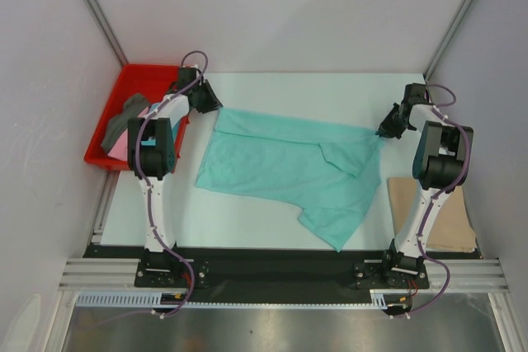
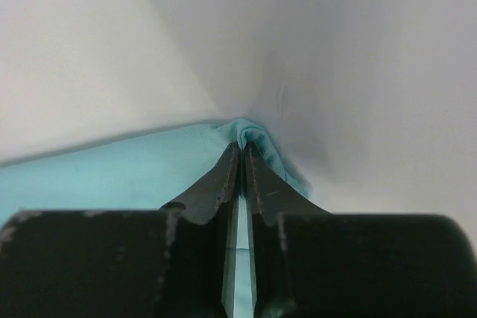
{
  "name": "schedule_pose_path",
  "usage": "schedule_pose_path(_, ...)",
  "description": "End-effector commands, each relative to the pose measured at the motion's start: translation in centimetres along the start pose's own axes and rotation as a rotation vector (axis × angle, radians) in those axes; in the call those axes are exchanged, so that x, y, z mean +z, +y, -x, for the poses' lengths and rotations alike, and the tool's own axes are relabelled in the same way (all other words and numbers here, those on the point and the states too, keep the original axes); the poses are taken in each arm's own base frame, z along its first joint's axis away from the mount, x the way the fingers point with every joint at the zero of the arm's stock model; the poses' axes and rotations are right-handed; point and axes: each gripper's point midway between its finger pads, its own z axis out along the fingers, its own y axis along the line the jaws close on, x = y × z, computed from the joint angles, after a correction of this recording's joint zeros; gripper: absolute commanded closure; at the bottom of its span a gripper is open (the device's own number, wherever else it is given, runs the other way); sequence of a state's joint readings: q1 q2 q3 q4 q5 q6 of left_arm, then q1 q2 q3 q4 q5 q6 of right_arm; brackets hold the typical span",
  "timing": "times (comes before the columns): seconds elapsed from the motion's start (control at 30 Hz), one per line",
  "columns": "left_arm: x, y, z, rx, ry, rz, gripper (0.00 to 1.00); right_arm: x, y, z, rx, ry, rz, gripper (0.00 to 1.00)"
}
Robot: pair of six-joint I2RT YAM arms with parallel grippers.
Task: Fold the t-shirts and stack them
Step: Fold the tshirt
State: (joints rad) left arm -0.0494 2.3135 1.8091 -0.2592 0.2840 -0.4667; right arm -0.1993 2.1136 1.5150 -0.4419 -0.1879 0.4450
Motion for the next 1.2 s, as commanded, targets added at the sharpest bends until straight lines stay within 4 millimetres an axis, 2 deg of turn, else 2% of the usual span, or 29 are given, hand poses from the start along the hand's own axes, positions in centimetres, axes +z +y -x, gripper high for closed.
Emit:
schedule_pose_path(0.0,-0.6,0.8,1.4,0.019,-0.028,0.092,0.69,-0.3,-0.2,0.9,-0.029,-0.014,-0.052,0.88)
schedule_pose_path(0.03,-1.2,0.6,1.0,0.055,-0.017,0.105,0.59,-0.9,-1.5,0.2,-0.04,0.01,-0.138,0.83)
schedule_pose_path(0.07,-3.1,-0.5,2.3,0.08,-0.053,0.112,0.53,-2.3,-0.8,1.3,-0.087,-0.018,-0.165,0.75)
schedule_pose_path(0.1,-4.4,-0.9,3.0,0.113,-0.079,0.138,0.46,-3.3,-1.1,1.5,-0.105,-0.027,-0.213,0.72)
schedule_pose_path(0.13,-5.1,-1.1,2.0,0.125,-0.063,0.144,0.41,-4.8,-1.7,1.6,-0.13,-0.039,-0.276,0.69)
schedule_pose_path(0.17,-6.0,-1.6,1.8,0.132,-0.068,0.139,0.4,-5.6,-1.2,1.4,-0.152,-0.046,-0.28,0.63)
schedule_pose_path(0.2,-8.4,-2.9,2.9,0.136,-0.115,0.119,0.39,-7.7,-0.4,1.9,-0.17,-0.083,-0.273,0.6)
schedule_pose_path(0.23,-9.1,-3.4,2.4,0.127,-0.118,0.112,0.39,-8.5,-0.2,1.8,-0.183,-0.092,-0.281,0.59)
schedule_pose_path(0.27,-9.4,-3.0,0.7,0.121,-0.088,0.119,0.39,-9.2,0.2,1.1,-0.197,-0.081,-0.276,0.57)
schedule_pose_path(0.3,-10.4,-3.5,0.5,0.126,-0.092,0.11,0.4,-10.1,1.9,0.1,-0.257,-0.078,-0.24,0.56)
schedule_pose_path(0.33,-10.3,-3.8,-1.4,0.135,-0.051,0.092,0.44,-10.2,3.2,-1.3,-0.282,-0.036,-0.187,0.55)
schedule_pose_path(0.4,-10.3,-4.9,-3.2,0.149,-0.004,0.04,0.5,-10.2,5.2,-3.8,-0.332,0.021,-0.119,0.56)
schedule_pose_path(0.43,-10.3,-6.4,-3.7,0.166,-0.001,-0.015,0.53,-10.3,8.4,-6.7,-0.401,0.072,-0.032,0.56)
schedule_pose_path(0.47,-10.1,-7.1,-5.6,0.166,0.047,-0.067,0.53,-10.2,9.3,-7.7,-0.422,0.076,-0.006,0.56)
schedule_pose_path(0.5,-9.7,-7.5,-6.4,0.165,0.062,-0.081,0.53,-10.1,10.2,-8.7,-0.447,0.08,0.026,0.56)
schedule_pose_path(0.53,-9.1,-8.1,-7.4,0.174,0.086,-0.101,0.53,-9.6,11.5,-11.1,-0.498,0.099,0.089,0.56)
schedule_pose_path(0.63,-8.1,-9.2,-9.6,0.161,0.196,-0.167,0.6,-8.4,11.9,-14.7,-0.522,0.156,0.141,0.57)
schedule_pose_path(0.67,-7.5,-9.6,-9.8,0.153,0.221,-0.185,0.63,-8.0,11.9,-15.4,-0.5,0.18,0.143,0.59)
schedule_pose_path(0.73,-7.4,-10.6,-10.5,0.149,0.243,-0.225,0.64,-7.7,11.7,-16.6,-0.491,0.208,0.153,0.61)
schedule_pose_path(0.93,-7.6,-12.1,-13.2,0.18,0.292,-0.234,0.64,-8.2,11.5,-19.0,-0.517,0.224,0.166,0.66)
schedule_pose_path(0.97,-7.7,-12.2,-13.4,0.193,0.296,-0.237,0.64,-8.2,11.5,-19.8,-0.53,0.236,0.165,0.7)
schedule_pose_path(1.1,-8.5,-11.6,-14.0,0.195,0.309,-0.215,0.64,-8.1,10.9,-20.6,-0.511,0.239,0.137,0.78)
schedule_pose_path(1.17,-8.8,-10.3,-14.4,0.199,0.308,-0.153,0.64,-8.2,10.8,-20.5,-0.505,0.232,0.137,0.79)
